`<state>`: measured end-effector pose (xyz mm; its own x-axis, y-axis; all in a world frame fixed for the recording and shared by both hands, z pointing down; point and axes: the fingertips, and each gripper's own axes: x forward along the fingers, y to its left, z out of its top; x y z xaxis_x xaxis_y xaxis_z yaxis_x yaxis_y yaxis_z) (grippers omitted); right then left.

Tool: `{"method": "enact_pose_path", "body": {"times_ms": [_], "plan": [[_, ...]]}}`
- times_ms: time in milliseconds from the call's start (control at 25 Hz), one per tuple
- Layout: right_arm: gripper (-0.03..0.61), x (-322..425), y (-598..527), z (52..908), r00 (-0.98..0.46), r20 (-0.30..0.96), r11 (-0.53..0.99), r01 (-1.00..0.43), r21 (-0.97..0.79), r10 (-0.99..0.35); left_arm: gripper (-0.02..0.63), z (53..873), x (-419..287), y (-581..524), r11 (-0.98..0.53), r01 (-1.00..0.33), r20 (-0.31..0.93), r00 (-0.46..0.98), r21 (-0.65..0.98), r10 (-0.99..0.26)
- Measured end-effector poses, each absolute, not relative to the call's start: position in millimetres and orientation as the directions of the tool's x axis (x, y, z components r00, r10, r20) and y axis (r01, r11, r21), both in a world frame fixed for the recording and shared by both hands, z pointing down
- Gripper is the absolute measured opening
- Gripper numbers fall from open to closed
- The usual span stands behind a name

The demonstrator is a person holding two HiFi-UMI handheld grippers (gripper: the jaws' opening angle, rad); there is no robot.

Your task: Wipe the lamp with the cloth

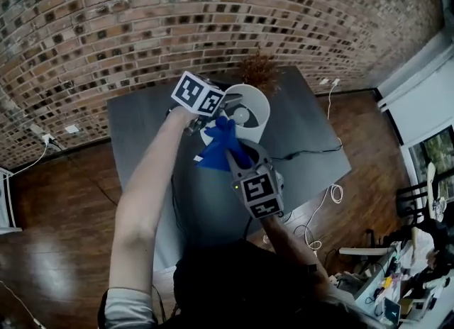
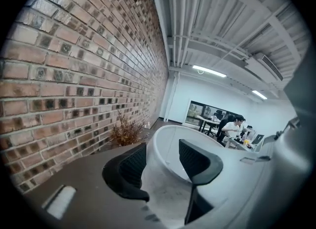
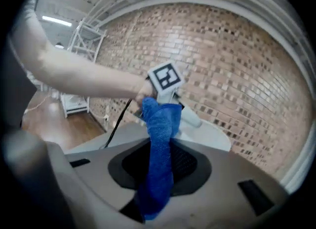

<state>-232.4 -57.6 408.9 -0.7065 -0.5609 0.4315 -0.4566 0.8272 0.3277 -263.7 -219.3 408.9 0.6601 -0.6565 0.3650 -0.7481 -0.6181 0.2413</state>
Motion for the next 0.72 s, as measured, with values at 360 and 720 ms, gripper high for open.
{"method": "enact_pose_path", "body": {"times_ms": [360, 720], "plan": [[0.087, -271.7, -73.5, 541.7, -0.718, 0.586, 0.621, -0.664, -0.415, -0.376, 0.215, 412.1, -262.5, -219.0, -0.616, -0.761, 0.413, 0.638, 0.205, -0.650], [0.088, -208.8, -14.6, 559.4, -0.779, 0.577, 0.775, -0.516, -0.365, -0.247, 0.211, 412.1, -274.0, -217.3, -0.583, -0.786, 0.404, 0.610, 0.204, -0.681]]}}
